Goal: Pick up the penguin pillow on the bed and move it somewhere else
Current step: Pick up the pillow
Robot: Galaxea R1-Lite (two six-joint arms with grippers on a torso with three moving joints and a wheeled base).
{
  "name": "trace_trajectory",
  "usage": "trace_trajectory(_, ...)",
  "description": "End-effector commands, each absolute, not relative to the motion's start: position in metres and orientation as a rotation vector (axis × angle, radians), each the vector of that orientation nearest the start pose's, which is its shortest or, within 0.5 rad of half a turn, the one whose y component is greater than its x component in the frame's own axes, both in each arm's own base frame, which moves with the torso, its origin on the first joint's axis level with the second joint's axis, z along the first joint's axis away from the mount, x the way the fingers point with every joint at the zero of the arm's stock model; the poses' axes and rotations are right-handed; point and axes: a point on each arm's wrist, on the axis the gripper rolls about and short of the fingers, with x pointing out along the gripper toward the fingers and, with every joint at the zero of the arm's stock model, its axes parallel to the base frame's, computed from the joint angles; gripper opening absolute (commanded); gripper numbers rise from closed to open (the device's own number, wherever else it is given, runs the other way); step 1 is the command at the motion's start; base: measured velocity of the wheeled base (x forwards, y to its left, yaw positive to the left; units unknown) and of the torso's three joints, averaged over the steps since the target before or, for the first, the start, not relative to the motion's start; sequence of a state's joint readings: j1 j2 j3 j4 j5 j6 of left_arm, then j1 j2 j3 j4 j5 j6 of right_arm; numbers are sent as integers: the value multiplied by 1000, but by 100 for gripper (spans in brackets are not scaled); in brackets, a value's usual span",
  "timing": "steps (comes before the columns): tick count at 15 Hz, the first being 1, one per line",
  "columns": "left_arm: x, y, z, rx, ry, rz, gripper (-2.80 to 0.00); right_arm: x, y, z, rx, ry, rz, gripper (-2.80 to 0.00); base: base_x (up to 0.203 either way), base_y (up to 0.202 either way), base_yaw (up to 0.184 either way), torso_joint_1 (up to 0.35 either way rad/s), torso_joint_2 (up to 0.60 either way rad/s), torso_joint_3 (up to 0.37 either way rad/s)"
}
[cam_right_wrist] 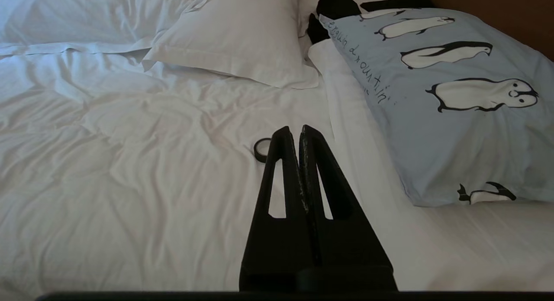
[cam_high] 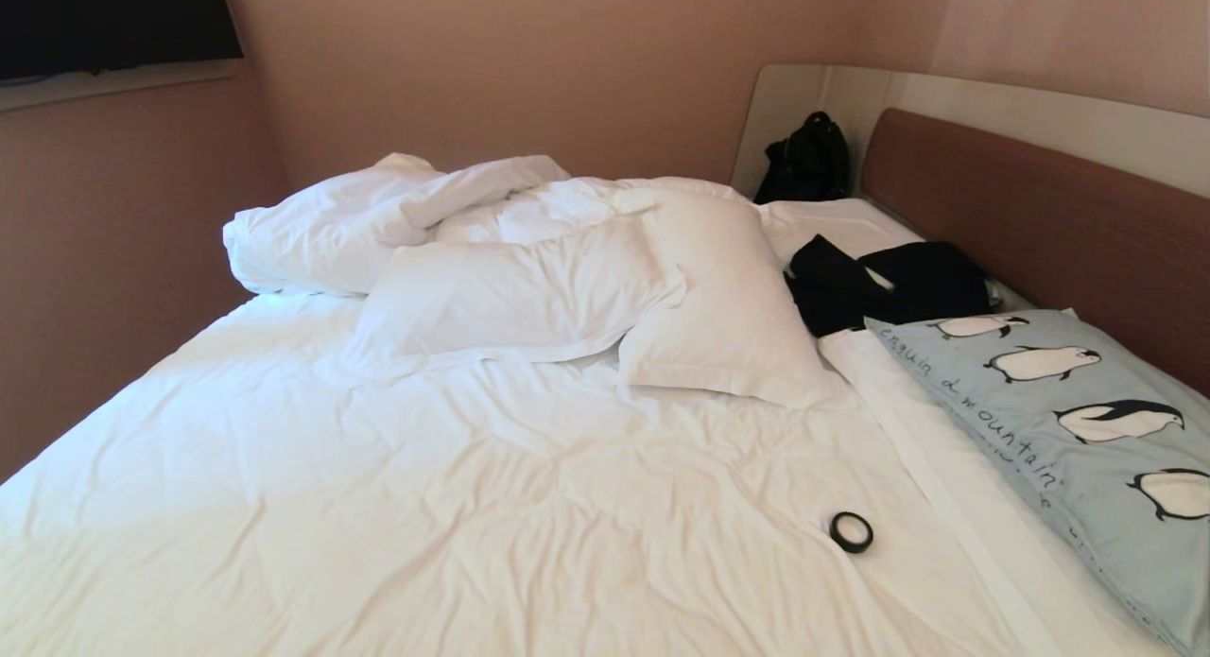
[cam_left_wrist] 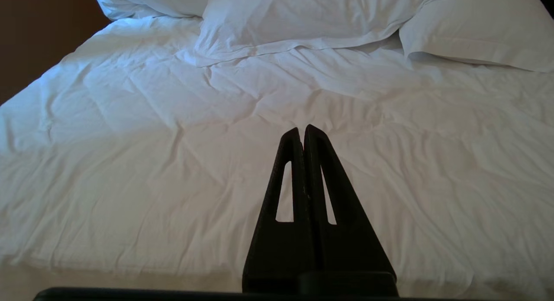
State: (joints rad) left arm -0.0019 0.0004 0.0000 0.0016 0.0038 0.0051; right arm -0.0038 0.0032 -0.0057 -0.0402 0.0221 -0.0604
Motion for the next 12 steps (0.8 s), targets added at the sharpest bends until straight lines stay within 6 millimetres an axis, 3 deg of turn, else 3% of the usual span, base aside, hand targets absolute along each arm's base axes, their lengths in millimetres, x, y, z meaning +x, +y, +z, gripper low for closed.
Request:
trace_trajectory(1,-23,0,75,5,3,3,-280,-23,1,76,-63,1,17,-280,0,0,0,0,0,0)
trace_trajectory(7,-23,0,75,3,3,3,-280,-23,1,76,-60,1,18,-280,-10,0,0,2,0,1)
trace_trajectory(12,-23,0,75,0,3,3,-280,-23,1,76,-60,1,18,-280,-181,0,0,4,4,3)
